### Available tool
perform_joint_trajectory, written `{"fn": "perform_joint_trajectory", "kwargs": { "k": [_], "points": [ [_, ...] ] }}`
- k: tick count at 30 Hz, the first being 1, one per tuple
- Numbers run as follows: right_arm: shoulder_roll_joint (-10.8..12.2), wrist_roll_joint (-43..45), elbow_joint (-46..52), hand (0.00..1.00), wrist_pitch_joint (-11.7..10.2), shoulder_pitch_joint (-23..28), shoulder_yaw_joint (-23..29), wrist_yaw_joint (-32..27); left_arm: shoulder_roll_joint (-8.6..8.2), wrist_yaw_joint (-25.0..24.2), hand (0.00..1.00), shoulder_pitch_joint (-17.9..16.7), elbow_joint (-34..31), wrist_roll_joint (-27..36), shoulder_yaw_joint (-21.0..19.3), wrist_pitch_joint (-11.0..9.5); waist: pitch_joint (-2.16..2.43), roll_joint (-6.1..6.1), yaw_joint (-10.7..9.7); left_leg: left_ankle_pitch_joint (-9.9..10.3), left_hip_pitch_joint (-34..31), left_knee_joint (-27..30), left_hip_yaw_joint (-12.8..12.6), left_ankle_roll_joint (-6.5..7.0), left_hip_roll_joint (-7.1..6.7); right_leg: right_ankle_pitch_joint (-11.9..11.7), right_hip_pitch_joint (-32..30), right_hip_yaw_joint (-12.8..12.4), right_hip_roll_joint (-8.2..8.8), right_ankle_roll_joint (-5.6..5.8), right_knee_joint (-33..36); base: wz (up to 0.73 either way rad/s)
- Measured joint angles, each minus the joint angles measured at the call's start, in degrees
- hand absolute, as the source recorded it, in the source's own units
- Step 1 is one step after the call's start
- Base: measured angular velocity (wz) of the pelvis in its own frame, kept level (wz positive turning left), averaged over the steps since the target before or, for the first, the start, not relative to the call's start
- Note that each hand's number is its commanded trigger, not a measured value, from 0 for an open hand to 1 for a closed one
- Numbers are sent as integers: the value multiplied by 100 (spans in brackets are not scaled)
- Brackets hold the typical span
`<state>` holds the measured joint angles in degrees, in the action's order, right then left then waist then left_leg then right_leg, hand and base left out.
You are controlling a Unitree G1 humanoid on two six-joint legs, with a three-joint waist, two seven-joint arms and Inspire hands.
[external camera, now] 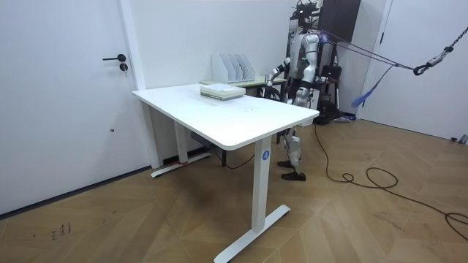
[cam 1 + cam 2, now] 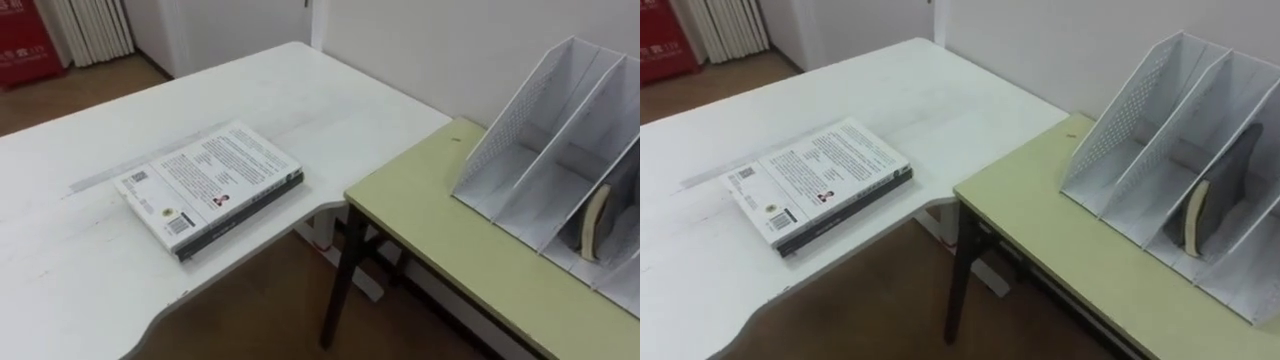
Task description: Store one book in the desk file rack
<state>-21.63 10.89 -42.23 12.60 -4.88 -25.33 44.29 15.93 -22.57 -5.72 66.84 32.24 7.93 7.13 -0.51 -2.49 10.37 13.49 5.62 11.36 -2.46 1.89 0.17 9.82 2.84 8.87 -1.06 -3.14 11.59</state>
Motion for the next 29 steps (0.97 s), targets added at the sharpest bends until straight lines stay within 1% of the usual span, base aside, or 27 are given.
{"fn": "perform_joint_trajectory", "kwargs": {
  "k": [1,3,4,5,6,7,8,9,10,12,13,15,16,18,21,23,24,29],
  "points": [
    [20,-2,-75,0,-17,25,127,-64,-14,6,0,11,-2,18,-4,-8,-3,27,-15,0,4,1,-4,0,-1,0,5,-4,0,0,2,4],
    [159,39,-525,0,-152,116,362,-431,-49,81,0,-30,8,66,-49,-19,51,57,-67,1,12,-4,-10,0,1,3,25,1,-4,0,0,5],
    [220,58,-669,0,-182,138,439,-506,-71,103,0,-34,19,67,-64,-25,51,59,-68,0,12,-2,-2,0,1,3,34,6,-4,0,-3,3],
    [334,44,-1026,0,-287,145,744,-688,-125,128,0,-41,79,69,-122,-64,46,73,-72,0,12,4,-11,0,1,3,37,3,-4,0,-4,4],
    [392,51,-1371,0,-407,161,975,-915,-156,167,0,-48,143,64,-204,-97,47,83,-95,0,16,19,-1,0,-1,2,54,7,-3,0,-7,5],
    [423,31,-1536,0,-464,184,1077,-1024,-168,179,0,-48,178,64,-233,-113,43,88,-107,0,33,20,9,0,-3,2,77,15,-5,1,-20,11],
    [483,-119,-1809,0,-541,251,1289,-1256,-194,222,0,-83,187,59,-255,-142,37,105,-130,1,92,2,22,0,-3,-1,161,64,-3,6,-105,13],
    [529,-320,-1976,0,-606,360,1497,-1473,-229,251,0,-133,178,13,-343,-180,37,125,-161,8,121,-23,27,-2,-2,0,213,65,-11,8,-139,10],
    [561,-396,-2032,0,-650,423,1597,-1576,-252,265,0,-149,178,-59,-381,-208,41,131,-188,12,130,-36,28,-3,0,-3,226,61,-18,10,-164,7],
    [667,-656,-2219,0,-804,604,1933,-1981,-317,345,0,-167,186,-300,-577,-241,39,192,-284,10,138,-64,28,-2,1,-22,247,62,-29,8,-177,0],
    [686,-742,-2233,0,-825,663,1989,-2084,-333,354,0,-167,186,-329,-610,-243,38,205,-294,10,141,-64,27,-2,-1,-24,257,63,-30,8,-174,0],
    [760,-1047,-2316,0,-870,806,2181,-2431,-388,413,0,-217,179,-541,-719,-249,26,261,-402,10,146,-92,24,-2,-1,-23,250,63,-30,10,-187,0],
    [791,-1103,-2358,0,-901,833,2222,-2537,-406,452,0,-236,181,-572,-735,-248,24,273,-422,10,149,-99,19,-2,-1,-22,243,61,-30,10,-191,-4],
    [887,-1380,-2572,0,-959,861,2352,-2871,-491,606,0,-268,181,-681,-852,-255,40,314,-537,8,159,-92,4,-2,-1,-21,237,61,-28,11,-194,-4],
    [973,-1756,-2776,0,-1033,907,2452,-3157,-560,732,0,-292,180,-819,-999,-266,46,341,-580,8,180,-103,-38,-2,-4,-10,247,22,-30,17,-202,-6],
    [1013,-2011,-2871,0,-1059,933,2454,-3278,-565,769,0,-296,180,-859,-1014,-266,47,335,-622,8,198,-103,-42,-2,-5,2,277,22,-27,22,-210,3],
    [1042,-2141,-2912,0,-1064,941,2494,-3339,-566,800,0,-298,179,-943,-1036,-266,47,334,-682,8,207,-101,-36,-2,-7,11,294,26,-24,28,-211,8],
    [1068,-2481,-2967,0,-1059,1060,2565,-3374,-582,828,0,-307,167,-1243,-1226,-264,48,329,-748,8,214,-89,-14,-2,-19,22,311,62,-4,41,-207,4]
  ]
}}
